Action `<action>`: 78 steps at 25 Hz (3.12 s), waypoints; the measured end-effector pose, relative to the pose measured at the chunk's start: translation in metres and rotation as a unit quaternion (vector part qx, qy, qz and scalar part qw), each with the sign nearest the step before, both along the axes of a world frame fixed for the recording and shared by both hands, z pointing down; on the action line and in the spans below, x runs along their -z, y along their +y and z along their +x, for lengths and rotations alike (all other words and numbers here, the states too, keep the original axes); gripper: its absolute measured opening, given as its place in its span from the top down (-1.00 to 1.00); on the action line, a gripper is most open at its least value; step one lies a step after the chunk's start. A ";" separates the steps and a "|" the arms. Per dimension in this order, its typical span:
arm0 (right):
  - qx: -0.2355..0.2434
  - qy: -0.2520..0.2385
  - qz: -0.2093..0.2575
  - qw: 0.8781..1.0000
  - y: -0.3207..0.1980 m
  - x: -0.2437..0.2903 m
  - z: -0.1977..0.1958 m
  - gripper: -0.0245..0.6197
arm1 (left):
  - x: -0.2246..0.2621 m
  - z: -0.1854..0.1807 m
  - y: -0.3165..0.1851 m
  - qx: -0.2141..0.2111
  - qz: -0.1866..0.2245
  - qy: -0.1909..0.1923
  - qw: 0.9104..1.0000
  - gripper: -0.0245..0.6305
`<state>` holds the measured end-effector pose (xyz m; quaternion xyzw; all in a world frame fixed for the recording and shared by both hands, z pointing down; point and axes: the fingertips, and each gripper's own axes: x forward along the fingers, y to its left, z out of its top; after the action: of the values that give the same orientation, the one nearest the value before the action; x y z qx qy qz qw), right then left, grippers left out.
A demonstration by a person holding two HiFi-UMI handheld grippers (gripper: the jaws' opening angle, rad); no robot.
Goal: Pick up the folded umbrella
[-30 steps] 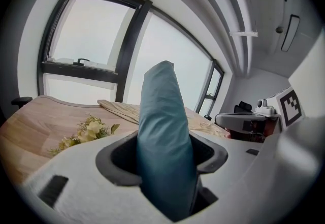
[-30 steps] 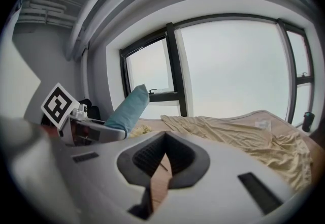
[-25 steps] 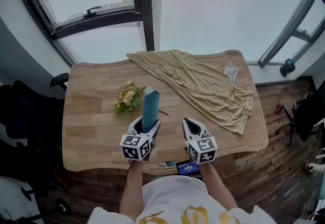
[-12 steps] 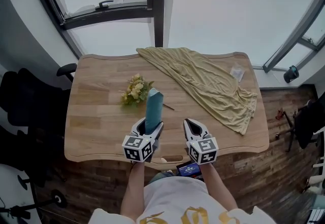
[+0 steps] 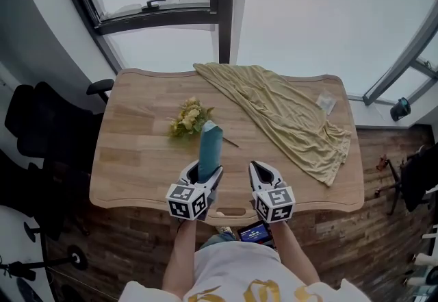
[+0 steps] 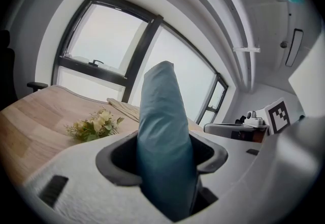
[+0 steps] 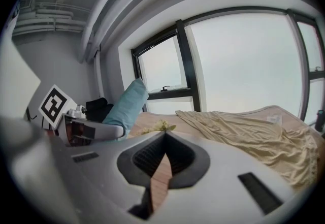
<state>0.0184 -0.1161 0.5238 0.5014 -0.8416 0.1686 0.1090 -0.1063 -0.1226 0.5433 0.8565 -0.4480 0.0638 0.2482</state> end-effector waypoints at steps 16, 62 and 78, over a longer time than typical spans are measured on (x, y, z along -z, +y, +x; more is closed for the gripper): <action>0.038 0.005 0.027 0.999 0.056 0.021 0.024 0.90 | 0.033 0.020 0.065 0.050 0.030 0.032 0.998 0.06; 0.035 0.012 0.080 0.996 0.153 0.055 0.061 0.90 | 0.090 0.040 0.171 0.077 0.111 0.060 0.989 0.06; 0.038 0.017 0.075 0.996 0.152 0.050 0.055 0.90 | 0.083 0.036 0.170 0.076 0.102 0.063 0.990 0.06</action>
<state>0.0736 0.0363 0.4735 0.4789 -0.8682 0.0926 0.0916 -0.0703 0.0474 0.4606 0.8429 -0.4998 -0.0550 0.1914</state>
